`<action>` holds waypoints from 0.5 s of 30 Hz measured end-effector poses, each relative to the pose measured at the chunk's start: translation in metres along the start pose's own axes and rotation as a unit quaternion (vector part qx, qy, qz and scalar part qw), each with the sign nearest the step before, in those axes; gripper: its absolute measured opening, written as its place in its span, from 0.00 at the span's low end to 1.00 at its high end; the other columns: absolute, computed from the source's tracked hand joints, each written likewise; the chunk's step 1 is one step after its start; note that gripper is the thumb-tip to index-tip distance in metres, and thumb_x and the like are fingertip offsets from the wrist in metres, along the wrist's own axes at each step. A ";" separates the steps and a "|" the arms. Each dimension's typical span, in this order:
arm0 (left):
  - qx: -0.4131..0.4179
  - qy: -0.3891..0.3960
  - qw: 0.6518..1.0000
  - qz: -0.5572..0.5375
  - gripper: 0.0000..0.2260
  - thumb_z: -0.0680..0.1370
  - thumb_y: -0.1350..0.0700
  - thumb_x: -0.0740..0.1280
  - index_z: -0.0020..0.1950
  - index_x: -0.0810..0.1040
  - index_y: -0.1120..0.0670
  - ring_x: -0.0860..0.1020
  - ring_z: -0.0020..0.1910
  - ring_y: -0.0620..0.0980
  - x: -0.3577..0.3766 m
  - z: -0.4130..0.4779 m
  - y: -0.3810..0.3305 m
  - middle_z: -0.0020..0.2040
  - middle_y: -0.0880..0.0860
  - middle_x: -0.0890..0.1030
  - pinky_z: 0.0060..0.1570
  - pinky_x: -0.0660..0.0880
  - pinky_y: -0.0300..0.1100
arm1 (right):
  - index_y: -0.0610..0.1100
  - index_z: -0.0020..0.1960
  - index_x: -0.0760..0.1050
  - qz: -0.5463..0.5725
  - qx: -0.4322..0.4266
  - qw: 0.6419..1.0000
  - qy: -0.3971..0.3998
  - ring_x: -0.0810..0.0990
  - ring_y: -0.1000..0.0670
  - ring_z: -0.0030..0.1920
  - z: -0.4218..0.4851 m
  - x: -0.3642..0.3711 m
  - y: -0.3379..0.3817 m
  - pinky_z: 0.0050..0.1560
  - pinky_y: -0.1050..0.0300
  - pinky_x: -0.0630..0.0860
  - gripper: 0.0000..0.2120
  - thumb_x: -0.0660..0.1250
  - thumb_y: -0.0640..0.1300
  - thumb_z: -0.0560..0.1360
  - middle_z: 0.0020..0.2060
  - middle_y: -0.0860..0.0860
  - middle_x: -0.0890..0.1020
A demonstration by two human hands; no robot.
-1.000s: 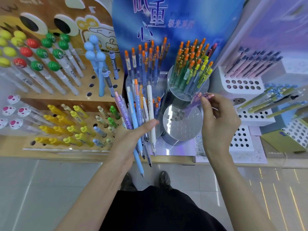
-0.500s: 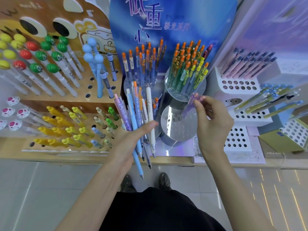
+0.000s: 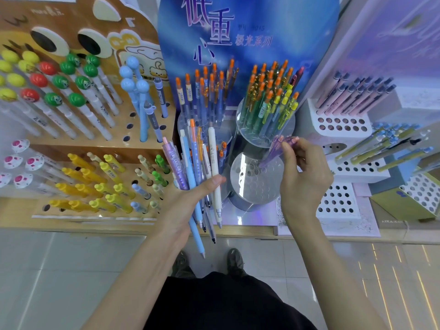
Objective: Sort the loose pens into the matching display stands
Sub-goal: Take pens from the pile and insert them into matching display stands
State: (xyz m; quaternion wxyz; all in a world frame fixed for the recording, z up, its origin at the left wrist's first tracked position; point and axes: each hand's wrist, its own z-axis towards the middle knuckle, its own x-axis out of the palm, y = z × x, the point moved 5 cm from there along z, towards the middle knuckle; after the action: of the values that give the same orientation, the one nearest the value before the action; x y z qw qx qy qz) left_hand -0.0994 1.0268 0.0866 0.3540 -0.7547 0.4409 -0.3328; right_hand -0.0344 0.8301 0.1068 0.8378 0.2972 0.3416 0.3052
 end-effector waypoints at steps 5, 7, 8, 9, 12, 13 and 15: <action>0.002 0.005 1.000 0.000 0.31 0.53 0.48 0.77 0.54 0.81 0.56 0.83 0.50 0.45 0.001 0.000 -0.002 0.49 0.54 0.85 0.50 0.74 0.39 | 0.35 0.48 0.78 0.004 0.017 0.999 -0.029 0.76 0.52 0.38 -0.002 -0.001 -0.003 0.41 0.65 0.74 0.07 0.68 0.40 0.76 0.38 0.43 0.81; 0.003 0.006 1.000 -0.001 0.29 0.53 0.48 0.77 0.53 0.81 0.55 0.82 0.50 0.45 0.001 0.000 -0.002 0.50 0.54 0.85 0.50 0.73 0.38 | 0.35 0.49 0.78 0.012 0.014 1.000 -0.023 0.77 0.52 0.39 -0.003 0.000 0.000 0.42 0.65 0.75 0.07 0.68 0.40 0.76 0.39 0.43 0.81; 0.004 0.007 1.000 -0.003 0.28 0.53 0.48 0.77 0.52 0.81 0.53 0.82 0.51 0.45 0.001 0.001 -0.003 0.50 0.54 0.85 0.50 0.74 0.38 | 0.35 0.49 0.78 0.014 0.011 1.000 -0.018 0.77 0.52 0.39 -0.002 0.001 0.002 0.42 0.65 0.75 0.07 0.68 0.40 0.76 0.39 0.43 0.81; 0.005 0.008 1.000 -0.005 0.27 0.53 0.48 0.77 0.51 0.81 0.52 0.82 0.51 0.46 0.001 0.001 -0.003 0.50 0.54 0.85 0.50 0.74 0.39 | 0.34 0.49 0.78 0.015 0.008 1.000 -0.013 0.77 0.53 0.40 -0.002 0.001 0.004 0.43 0.67 0.75 0.07 0.68 0.39 0.76 0.39 0.43 0.81; 0.007 0.007 1.000 -0.008 0.26 0.54 0.49 0.77 0.51 0.81 0.52 0.83 0.51 0.47 0.002 0.001 -0.004 0.50 0.54 0.85 0.49 0.74 0.38 | 0.34 0.49 0.78 0.008 -0.003 1.000 -0.001 0.77 0.54 0.41 -0.003 0.001 0.008 0.44 0.69 0.74 0.07 0.68 0.38 0.76 0.39 0.43 0.81; 0.007 0.007 1.000 -0.009 0.26 0.54 0.49 0.77 0.51 0.81 0.51 0.82 0.51 0.47 0.002 0.001 -0.004 0.50 0.54 0.85 0.49 0.73 0.38 | 0.34 0.48 0.78 0.003 -0.008 1.000 -0.002 0.76 0.54 0.41 -0.004 0.000 0.007 0.45 0.69 0.74 0.07 0.68 0.39 0.76 0.39 0.43 0.81; 0.004 0.008 1.000 -0.010 0.24 0.53 0.48 0.77 0.48 0.82 0.50 0.82 0.51 0.47 0.002 0.002 -0.004 0.49 0.54 0.85 0.52 0.73 0.40 | 0.34 0.48 0.78 -0.006 -0.013 1.000 -0.016 0.77 0.53 0.40 -0.010 -0.006 0.004 0.46 0.70 0.73 0.07 0.68 0.38 0.76 0.39 0.42 0.81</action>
State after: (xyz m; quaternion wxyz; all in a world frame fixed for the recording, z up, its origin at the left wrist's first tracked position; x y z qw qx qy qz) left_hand -0.0960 1.0270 0.0891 0.3499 -0.7551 0.4349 -0.3440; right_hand -0.0468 0.8318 0.1060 0.8488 0.2892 0.3258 0.2998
